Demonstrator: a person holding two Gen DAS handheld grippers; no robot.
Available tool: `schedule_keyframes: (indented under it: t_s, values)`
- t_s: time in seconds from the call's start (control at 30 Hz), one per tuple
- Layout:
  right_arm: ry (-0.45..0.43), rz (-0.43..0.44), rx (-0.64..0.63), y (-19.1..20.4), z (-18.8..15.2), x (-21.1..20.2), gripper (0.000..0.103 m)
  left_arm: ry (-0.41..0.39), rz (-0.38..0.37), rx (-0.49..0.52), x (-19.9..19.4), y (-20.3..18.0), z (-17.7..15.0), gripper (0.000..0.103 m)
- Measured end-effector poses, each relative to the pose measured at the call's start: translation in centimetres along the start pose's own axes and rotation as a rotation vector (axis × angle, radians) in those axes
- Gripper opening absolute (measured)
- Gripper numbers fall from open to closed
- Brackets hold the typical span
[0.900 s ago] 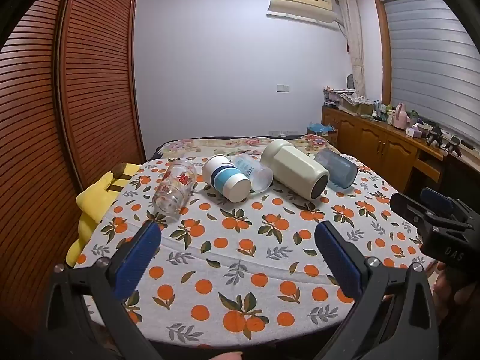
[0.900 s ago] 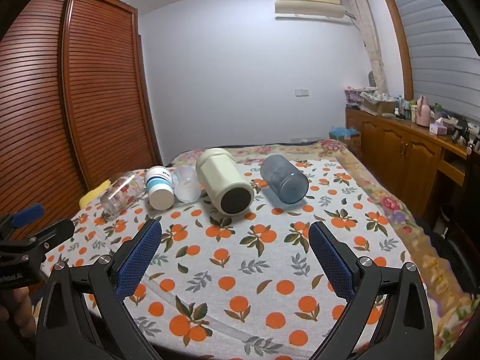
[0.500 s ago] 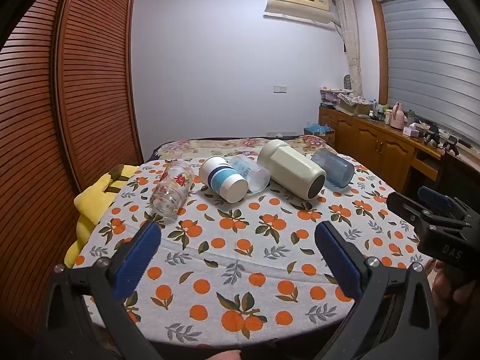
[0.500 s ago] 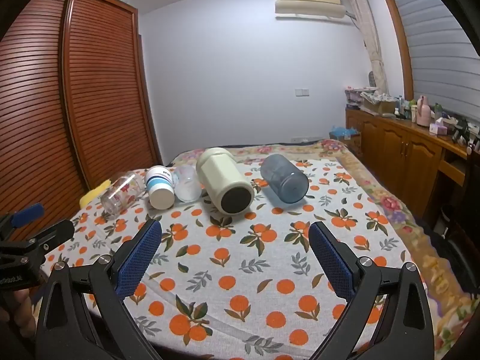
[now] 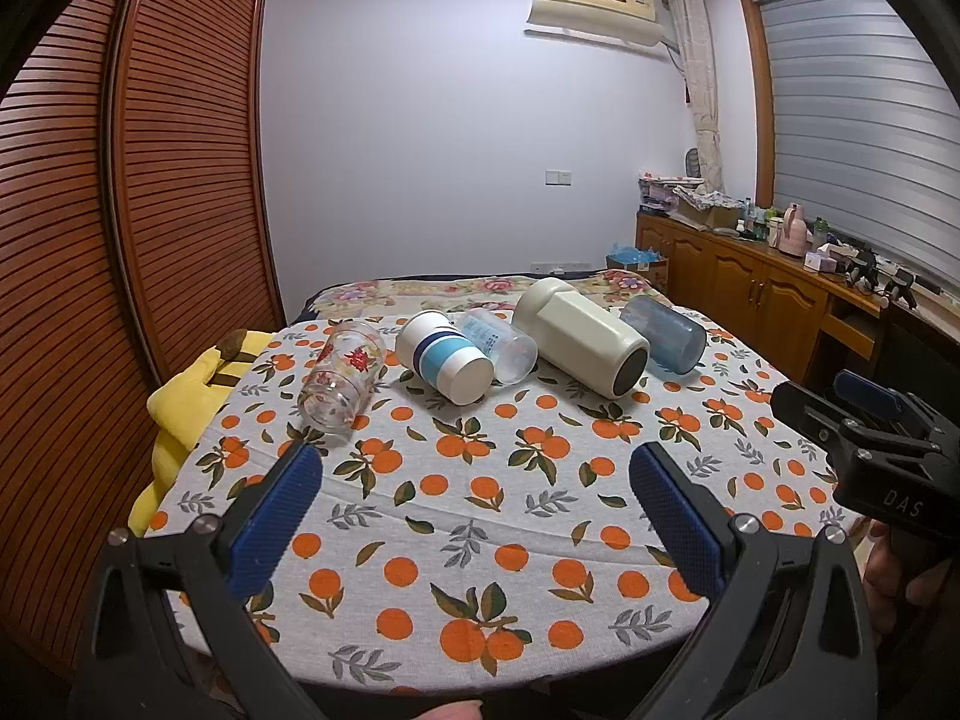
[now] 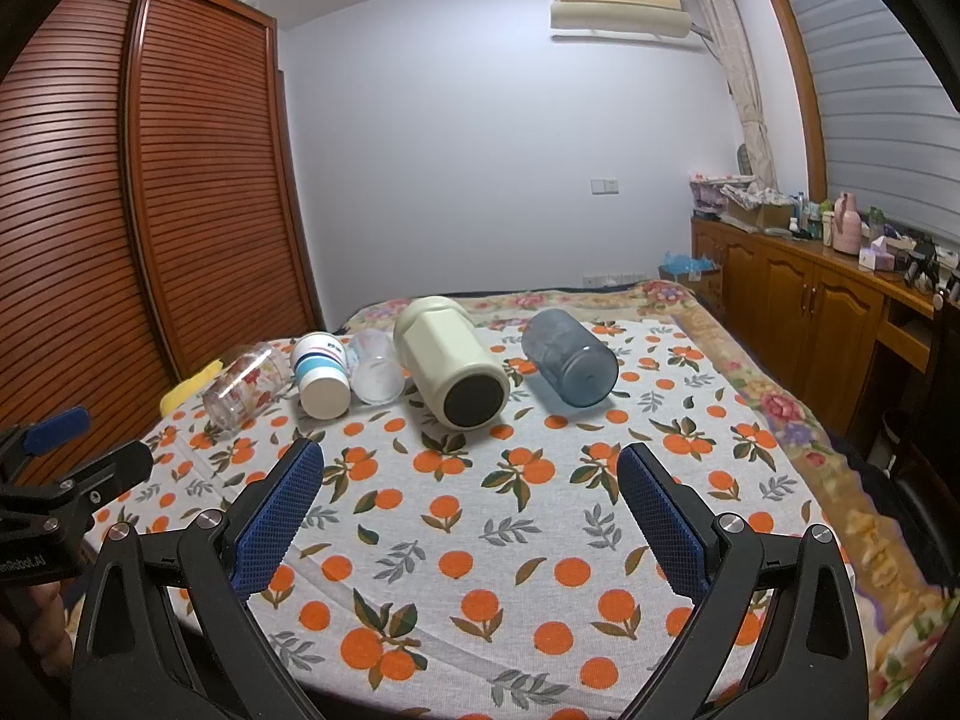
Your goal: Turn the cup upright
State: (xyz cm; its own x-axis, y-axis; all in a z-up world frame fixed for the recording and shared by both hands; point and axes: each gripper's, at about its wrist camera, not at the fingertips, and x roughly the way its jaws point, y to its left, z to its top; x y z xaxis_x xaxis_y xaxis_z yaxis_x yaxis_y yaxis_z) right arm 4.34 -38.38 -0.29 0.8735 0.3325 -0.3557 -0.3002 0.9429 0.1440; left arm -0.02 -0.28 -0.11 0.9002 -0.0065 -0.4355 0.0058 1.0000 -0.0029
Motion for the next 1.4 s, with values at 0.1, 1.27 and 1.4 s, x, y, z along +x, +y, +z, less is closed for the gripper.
schedule_keyframes:
  t_s: [0.1, 1.27, 1.4]
  values:
    - [-0.001, 0.000, 0.000, 0.00, -0.01, -0.01, 0.100, -0.001, 0.000, 0.000, 0.04, -0.04, 0.00, 0.103]
    - [-0.004, 0.000, -0.001, 0.15, 0.12, -0.17, 0.100, -0.005, -0.001, 0.004, -0.55, -0.06, 0.32, 0.103]
    - [-0.006, 0.000, -0.002, 0.17, 0.14, -0.18, 0.100, -0.006, -0.002, 0.004, -0.59, -0.09, 0.38, 0.103]
